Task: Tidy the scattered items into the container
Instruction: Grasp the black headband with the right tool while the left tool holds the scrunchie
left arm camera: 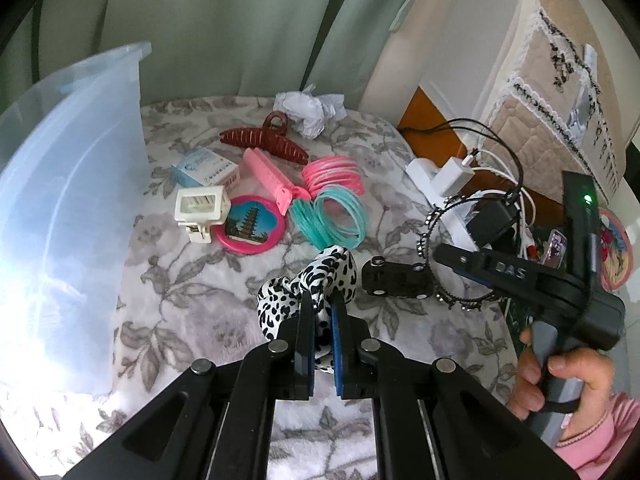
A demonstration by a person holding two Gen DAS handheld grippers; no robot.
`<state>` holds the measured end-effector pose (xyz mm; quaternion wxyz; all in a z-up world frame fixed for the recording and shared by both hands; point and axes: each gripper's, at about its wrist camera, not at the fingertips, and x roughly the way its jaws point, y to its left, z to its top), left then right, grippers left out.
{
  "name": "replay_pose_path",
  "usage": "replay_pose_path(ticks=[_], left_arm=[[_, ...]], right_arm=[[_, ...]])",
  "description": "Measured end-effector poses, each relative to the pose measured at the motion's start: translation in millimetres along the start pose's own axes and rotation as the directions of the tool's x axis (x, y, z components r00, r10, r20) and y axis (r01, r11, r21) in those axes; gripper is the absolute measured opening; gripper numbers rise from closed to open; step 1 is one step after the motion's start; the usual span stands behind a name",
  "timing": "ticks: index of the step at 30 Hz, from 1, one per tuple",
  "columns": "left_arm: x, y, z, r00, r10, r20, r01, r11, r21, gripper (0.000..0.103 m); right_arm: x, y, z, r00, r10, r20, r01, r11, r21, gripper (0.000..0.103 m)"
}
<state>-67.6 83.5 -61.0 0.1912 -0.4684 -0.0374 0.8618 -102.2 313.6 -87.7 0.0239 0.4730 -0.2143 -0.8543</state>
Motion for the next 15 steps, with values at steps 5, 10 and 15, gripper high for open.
replay_pose_path(ticks=[5,10,15], left_arm=[[14.0,9.2,3.6,1.000,-0.010,-0.024,0.010,1.000,-0.025,0.007],[26.7,19.6,6.8,0.999,-0.016,-0.049,0.013,0.999,-0.052,0.007],[37.1,23.4,9.9,0.998,-0.016,-0.069,0.012,0.998,-0.062,0.007]], right_arm=[[29.4,1.8,7.3,0.999,-0.022,-0.040,0.021,0.999,-0.024,0.038],[50.9,2.6,10.9,0.997,-0.039,-0.067,0.037,0.999,-0.033,0.038],[56.7,3.8,11.2,0.998,-0.045,-0.032,0.044,0.998,-0.033,0.039]])
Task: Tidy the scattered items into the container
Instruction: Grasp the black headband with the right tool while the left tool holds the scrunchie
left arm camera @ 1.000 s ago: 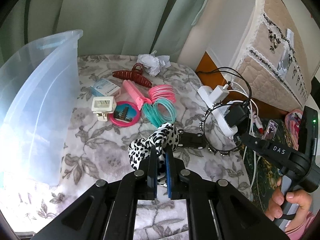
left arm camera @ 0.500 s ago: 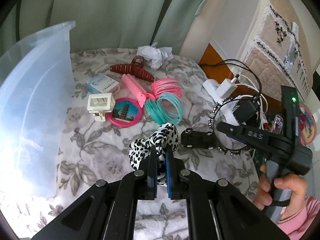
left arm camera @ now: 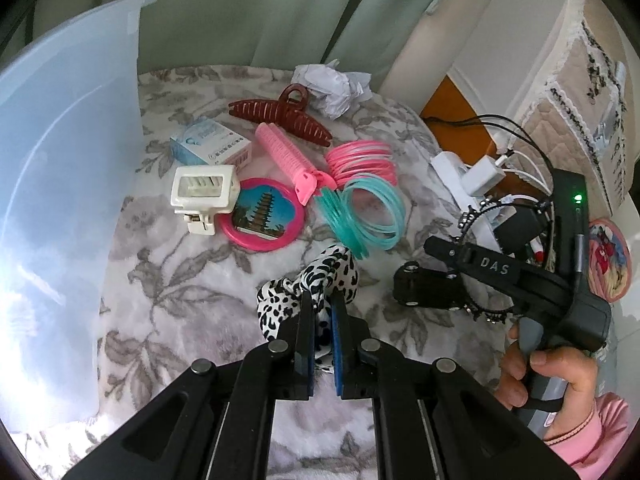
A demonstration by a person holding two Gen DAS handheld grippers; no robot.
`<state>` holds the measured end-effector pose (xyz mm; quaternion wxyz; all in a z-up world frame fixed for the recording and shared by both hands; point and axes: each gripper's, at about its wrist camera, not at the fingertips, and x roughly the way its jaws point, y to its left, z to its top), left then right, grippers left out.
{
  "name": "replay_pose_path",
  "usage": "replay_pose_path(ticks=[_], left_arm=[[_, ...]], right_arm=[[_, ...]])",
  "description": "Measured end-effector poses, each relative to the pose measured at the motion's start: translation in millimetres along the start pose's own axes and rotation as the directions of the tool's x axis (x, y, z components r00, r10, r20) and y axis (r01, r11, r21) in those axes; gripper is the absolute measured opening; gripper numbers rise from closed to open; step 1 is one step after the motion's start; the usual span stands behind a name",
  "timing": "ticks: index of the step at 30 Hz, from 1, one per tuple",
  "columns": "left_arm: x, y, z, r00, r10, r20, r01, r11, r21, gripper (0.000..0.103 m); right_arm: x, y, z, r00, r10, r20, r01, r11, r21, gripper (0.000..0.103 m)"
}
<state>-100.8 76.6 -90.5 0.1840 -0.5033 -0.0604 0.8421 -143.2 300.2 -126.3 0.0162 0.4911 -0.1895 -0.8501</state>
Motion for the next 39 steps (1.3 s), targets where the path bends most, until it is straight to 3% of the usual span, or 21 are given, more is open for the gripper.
replay_pose_path(ticks=[2,6,8,22,39], left_arm=[[2.3,0.6,0.4,1.000,0.001,-0.006,-0.001,1.000,-0.002,0.007],[1.9,-0.7,0.3,1.000,0.006,-0.007,-0.006,1.000,0.004,0.007],[1.2,-0.7,-0.2,1.000,0.004,-0.010,-0.004,1.000,0.005,0.007],[-26.9,-13.3,-10.3,1.000,0.015,0.020,-0.016,0.999,0.028,0.007],[-80.2,-35.5,-22.3,0.994,0.022,0.107,-0.030,0.997,0.072,0.007]], right_arm=[[0.5,-1.0,1.3,1.000,0.006,0.010,-0.006,1.000,0.005,0.037],[-1.0,-3.8,2.4,1.000,0.016,0.024,-0.016,1.000,0.019,0.022],[-3.6,-3.8,2.3,0.999,0.027,0.034,-0.028,0.999,0.022,0.020],[-63.8,3.3,-6.4,0.981,0.104,0.163,-0.106,0.994,0.002,0.016],[-146.3,17.4,-20.9,0.924,0.213,0.318,-0.206,0.977,-0.055,0.016]])
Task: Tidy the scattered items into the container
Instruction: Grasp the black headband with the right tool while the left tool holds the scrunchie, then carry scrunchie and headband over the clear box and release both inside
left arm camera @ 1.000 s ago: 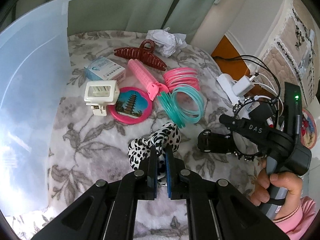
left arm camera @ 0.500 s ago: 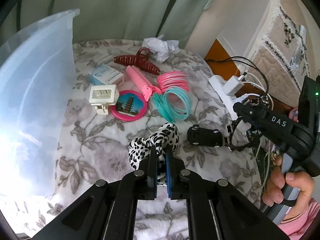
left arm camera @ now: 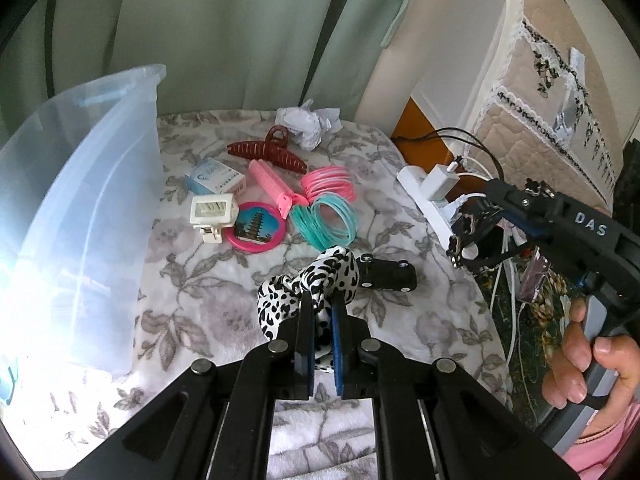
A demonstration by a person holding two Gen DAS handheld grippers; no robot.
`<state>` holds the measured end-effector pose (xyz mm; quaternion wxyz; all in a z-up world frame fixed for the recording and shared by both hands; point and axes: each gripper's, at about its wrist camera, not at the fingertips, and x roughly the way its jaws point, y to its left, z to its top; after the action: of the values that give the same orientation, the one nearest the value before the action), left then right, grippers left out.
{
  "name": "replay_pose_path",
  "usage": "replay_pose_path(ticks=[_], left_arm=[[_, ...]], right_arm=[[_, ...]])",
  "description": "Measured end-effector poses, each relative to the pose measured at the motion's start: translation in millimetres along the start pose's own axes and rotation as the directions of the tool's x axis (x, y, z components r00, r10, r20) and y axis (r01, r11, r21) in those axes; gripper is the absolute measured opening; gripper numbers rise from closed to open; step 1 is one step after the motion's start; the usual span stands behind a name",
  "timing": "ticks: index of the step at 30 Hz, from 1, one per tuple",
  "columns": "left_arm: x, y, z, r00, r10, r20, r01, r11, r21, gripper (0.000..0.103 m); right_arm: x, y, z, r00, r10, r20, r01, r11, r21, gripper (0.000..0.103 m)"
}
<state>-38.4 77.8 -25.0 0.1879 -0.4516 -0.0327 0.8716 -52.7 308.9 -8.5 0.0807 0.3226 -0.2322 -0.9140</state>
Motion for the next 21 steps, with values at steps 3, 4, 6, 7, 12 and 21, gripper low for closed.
replay_pose_path(ticks=[3,4,6,7,12,21], left_arm=[[-8.3,-2.3,-0.3,1.000,-0.004,0.022,0.004,1.000,0.003,0.007],[-10.3,-2.6,-0.3,1.000,-0.005,0.026,0.005,1.000,0.003,0.007],[-14.4,-3.2,-0.3,0.999,-0.008,0.034,0.008,1.000,0.003,0.007],[-16.9,-3.1,-0.2,0.999,-0.010,0.040,0.009,1.000,0.003,0.007],[-29.3,-1.5,0.8,0.997,-0.019,0.071,0.019,1.000,-0.002,0.007],[-62.7,11.7,6.4,0.988,-0.040,0.150,0.045,0.999,-0.028,0.007]], right_arm=[[-10.4,5.7,3.5,1.000,0.010,0.025,-0.010,1.000,-0.013,0.016],[-13.5,7.2,4.5,0.999,0.011,0.031,-0.011,1.000,-0.016,0.016],[-22.5,10.8,6.2,0.999,0.021,0.045,-0.021,1.000,-0.019,0.016],[-25.9,13.6,6.8,0.998,0.025,0.051,-0.024,0.999,-0.026,0.016],[-39.5,28.7,8.7,0.996,0.041,0.075,-0.037,0.998,-0.057,0.016],[-56.9,65.3,9.4,0.994,0.054,0.095,-0.041,0.990,-0.132,0.016]])
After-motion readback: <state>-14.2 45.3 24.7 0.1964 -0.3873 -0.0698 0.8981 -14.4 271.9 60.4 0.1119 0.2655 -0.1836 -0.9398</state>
